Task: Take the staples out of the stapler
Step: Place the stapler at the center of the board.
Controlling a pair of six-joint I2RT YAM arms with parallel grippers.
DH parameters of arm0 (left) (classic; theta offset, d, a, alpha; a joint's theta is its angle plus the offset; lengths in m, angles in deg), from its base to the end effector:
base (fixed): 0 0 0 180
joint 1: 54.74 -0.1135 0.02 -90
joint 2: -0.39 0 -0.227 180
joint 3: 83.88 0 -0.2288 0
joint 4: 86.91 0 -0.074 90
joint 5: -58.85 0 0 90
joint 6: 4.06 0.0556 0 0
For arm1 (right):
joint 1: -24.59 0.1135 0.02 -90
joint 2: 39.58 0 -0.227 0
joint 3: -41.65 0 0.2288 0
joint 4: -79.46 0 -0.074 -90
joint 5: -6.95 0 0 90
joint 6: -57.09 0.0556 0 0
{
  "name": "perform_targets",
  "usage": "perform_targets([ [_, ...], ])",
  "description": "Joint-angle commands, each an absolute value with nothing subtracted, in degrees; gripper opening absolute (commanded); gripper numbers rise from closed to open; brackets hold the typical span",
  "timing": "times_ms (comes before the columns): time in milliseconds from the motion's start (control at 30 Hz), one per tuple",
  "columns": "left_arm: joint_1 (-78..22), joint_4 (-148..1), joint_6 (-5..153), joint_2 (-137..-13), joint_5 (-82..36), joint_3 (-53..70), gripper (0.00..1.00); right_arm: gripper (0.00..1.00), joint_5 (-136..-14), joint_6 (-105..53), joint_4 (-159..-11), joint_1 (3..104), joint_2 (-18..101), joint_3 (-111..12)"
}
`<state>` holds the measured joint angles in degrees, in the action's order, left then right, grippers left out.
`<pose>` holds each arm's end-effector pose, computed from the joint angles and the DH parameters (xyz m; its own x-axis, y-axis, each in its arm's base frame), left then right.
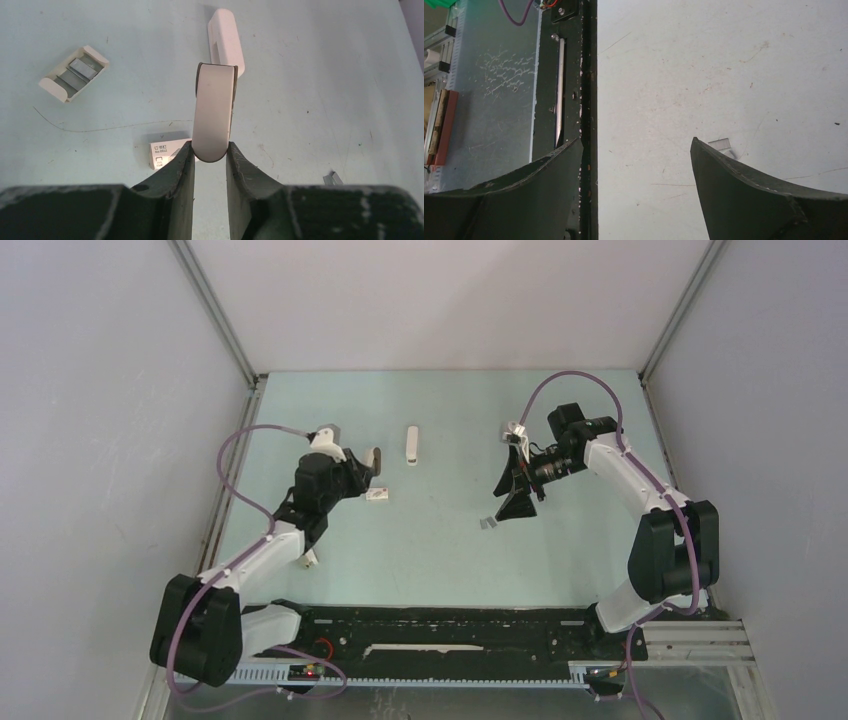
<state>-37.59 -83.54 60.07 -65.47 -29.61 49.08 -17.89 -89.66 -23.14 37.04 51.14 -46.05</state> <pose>0.2515 -0.0792 0.1979 -0.4637 -0.3134 -0.8287 0.1292 0.9015 -0.4131 0.2504 0.1069 0.2324 -0.3289 -0.4324 -0.8396 -0.9357 0.0293 0.3515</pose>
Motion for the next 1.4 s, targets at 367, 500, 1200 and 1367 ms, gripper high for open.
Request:
perform_targets([
  [367, -38.4, -86.2, 63.7, -66.8, -33.1, 43.0, 0.00, 0.89, -17.0, -90.9, -22.2, 36.8, 49.1, -46.2],
  [500, -38.6, -88.1, 63.7, -66.9, -33.5, 43.6, 0.00, 0.89, -17.0, -90.9, -22.3, 36.8, 49.1, -46.2],
  [1200, -40.5, -81.0, 64.2, -81.5, -33.8, 31.5, 0.00, 0.89, -16.7, -91.3, -22.0, 36.8, 49.0, -46.2],
  [1367, -40.5, -77.7, 63.3, -87.9, -33.3, 26.7, 0.00, 0.89, -16.8, -91.5, -21.9, 36.8, 49.1, -46.2],
])
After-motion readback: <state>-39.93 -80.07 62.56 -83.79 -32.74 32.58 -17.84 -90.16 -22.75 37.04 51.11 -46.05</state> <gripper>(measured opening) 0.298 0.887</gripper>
